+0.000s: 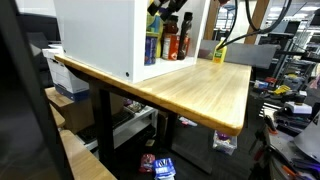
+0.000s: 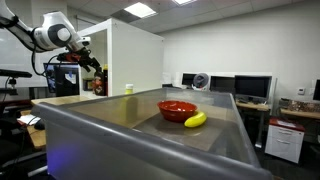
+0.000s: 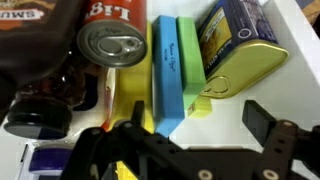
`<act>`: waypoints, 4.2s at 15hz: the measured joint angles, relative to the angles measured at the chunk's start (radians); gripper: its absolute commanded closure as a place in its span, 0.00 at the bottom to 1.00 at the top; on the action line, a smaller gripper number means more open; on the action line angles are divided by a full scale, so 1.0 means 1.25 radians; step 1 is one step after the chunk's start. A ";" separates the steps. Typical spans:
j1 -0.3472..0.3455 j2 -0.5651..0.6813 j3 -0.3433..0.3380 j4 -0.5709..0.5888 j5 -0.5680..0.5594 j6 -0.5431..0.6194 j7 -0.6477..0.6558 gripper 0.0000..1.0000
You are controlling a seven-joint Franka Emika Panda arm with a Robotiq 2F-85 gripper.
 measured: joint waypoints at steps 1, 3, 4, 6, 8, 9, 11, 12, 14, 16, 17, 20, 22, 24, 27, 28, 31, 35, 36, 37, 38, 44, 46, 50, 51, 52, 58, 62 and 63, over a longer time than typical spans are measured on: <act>-0.003 0.001 0.004 0.002 -0.004 0.000 0.004 0.00; -0.012 0.004 0.013 0.005 -0.018 0.000 0.016 0.00; -0.018 0.005 0.018 0.007 -0.025 0.000 0.022 0.08; -0.032 0.009 0.027 0.012 -0.043 0.000 0.036 0.30; -0.044 0.012 0.035 0.017 -0.057 0.000 0.046 0.43; -0.051 0.013 0.040 0.020 -0.066 0.000 0.053 0.49; -0.061 0.014 0.046 0.023 -0.078 0.000 0.063 0.59; -0.064 0.014 0.049 0.024 -0.082 0.000 0.066 0.65; -0.072 0.014 0.055 0.027 -0.088 0.000 0.073 0.75; -0.078 0.014 0.060 0.029 -0.092 0.000 0.082 0.85; -0.081 0.014 0.064 0.029 -0.093 0.000 0.084 0.91; -0.092 0.013 0.074 0.030 -0.101 0.000 0.101 0.94; -0.099 0.013 0.079 0.030 -0.108 0.000 0.116 0.94; -0.110 0.012 0.090 0.031 -0.120 0.000 0.141 0.94; -0.129 0.008 0.106 0.031 -0.143 -0.004 0.183 0.94; -0.135 0.006 0.111 0.031 -0.147 -0.009 0.195 0.94; -0.143 -0.007 0.118 0.031 -0.149 -0.038 0.222 0.94; -0.133 -0.029 0.118 0.031 -0.134 -0.096 0.234 0.94; -0.130 -0.033 0.118 0.031 -0.127 -0.109 0.234 0.94; -0.122 -0.038 0.114 0.030 -0.122 -0.122 0.235 0.94; -0.110 -0.043 0.106 0.030 -0.118 -0.137 0.235 0.94; -0.043 -0.070 0.061 0.028 -0.090 -0.219 0.235 0.94; -0.022 -0.085 0.046 0.022 -0.075 -0.245 0.235 0.94; 0.001 -0.113 0.026 0.003 -0.057 -0.269 0.235 0.94; 0.006 -0.120 0.021 -0.003 -0.053 -0.273 0.235 0.94; 0.009 -0.128 0.018 -0.009 -0.048 -0.275 0.235 0.94; 0.017 -0.201 0.006 -0.061 -0.023 -0.278 0.235 0.94; 0.032 -0.268 -0.004 -0.104 -0.001 -0.278 0.235 0.94; 0.039 -0.286 -0.009 -0.116 0.009 -0.277 0.233 0.94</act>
